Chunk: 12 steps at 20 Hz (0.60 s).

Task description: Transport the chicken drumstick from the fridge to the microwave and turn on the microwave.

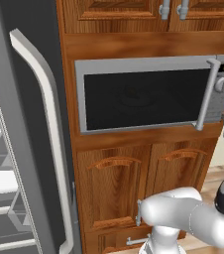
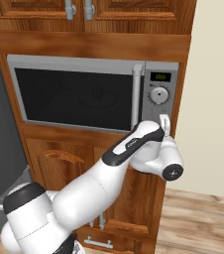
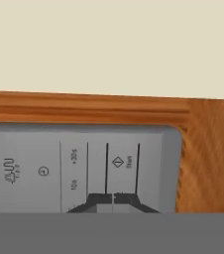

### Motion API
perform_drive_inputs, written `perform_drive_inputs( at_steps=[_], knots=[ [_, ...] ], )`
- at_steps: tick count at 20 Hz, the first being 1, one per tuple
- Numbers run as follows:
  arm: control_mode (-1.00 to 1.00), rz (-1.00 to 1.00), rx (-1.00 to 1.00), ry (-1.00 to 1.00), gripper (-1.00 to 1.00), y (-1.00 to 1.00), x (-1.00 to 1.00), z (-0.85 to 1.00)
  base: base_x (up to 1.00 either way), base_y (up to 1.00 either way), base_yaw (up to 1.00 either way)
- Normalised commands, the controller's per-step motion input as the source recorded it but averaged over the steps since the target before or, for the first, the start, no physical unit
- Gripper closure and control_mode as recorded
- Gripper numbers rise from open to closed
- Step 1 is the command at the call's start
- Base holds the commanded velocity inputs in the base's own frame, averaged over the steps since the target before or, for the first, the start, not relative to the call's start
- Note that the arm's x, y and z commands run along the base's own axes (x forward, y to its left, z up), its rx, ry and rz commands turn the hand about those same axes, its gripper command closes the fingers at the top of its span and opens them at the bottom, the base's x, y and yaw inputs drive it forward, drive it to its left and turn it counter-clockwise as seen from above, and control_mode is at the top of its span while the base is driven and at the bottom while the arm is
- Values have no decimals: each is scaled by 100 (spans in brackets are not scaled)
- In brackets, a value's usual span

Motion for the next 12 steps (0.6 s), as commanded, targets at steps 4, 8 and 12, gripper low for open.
perform_drive_inputs(
  at_steps=[4,8,12],
  knots=[
    [-100,0,0,0,100,-20,6,-15,0,0,0],
    [-100,0,0,0,100,-15,6,-6,0,0,0],
    [-100,0,0,0,100,-6,7,0,0,0,0]
  ],
)
